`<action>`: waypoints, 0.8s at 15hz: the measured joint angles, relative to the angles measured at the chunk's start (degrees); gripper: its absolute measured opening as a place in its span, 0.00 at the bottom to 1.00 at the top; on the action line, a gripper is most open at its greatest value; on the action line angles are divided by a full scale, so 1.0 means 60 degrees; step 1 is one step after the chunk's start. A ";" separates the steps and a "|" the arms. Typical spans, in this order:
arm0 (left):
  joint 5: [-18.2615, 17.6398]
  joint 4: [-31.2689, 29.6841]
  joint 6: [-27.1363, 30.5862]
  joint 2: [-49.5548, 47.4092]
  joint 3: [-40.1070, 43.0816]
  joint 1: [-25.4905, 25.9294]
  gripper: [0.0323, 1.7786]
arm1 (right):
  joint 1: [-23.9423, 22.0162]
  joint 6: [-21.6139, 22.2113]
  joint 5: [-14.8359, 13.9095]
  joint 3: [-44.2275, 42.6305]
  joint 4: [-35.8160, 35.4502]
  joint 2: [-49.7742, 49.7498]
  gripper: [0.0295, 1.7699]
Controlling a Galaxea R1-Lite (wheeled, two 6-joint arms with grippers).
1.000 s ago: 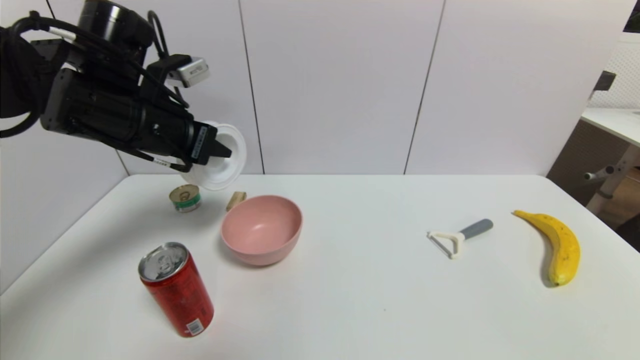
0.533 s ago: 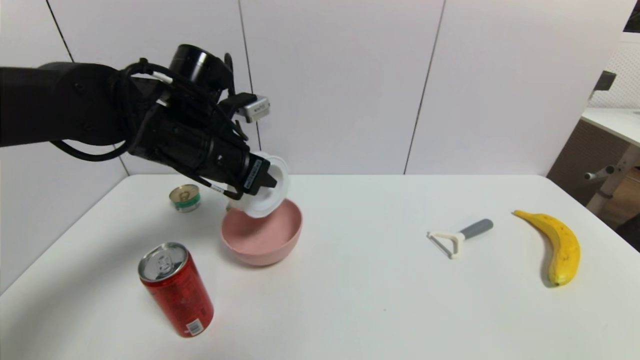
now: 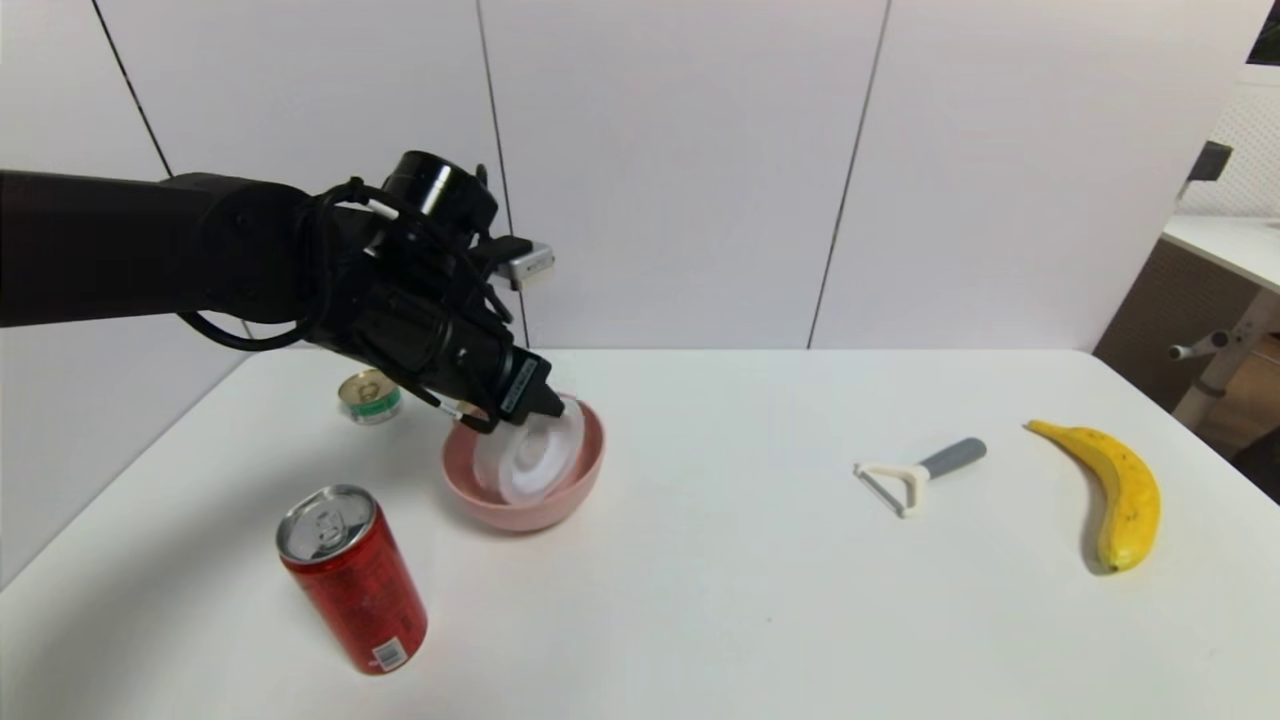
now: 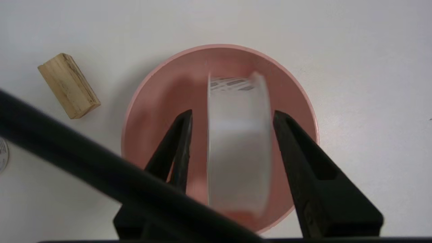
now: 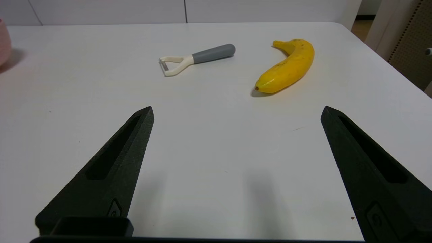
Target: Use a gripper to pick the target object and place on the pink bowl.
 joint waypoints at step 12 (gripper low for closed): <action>0.0819 -0.1790 0.0148 -0.1705 -0.0559 0.0473 0.86 | 0.0000 0.0014 -0.0004 0.0000 0.0004 0.0000 0.97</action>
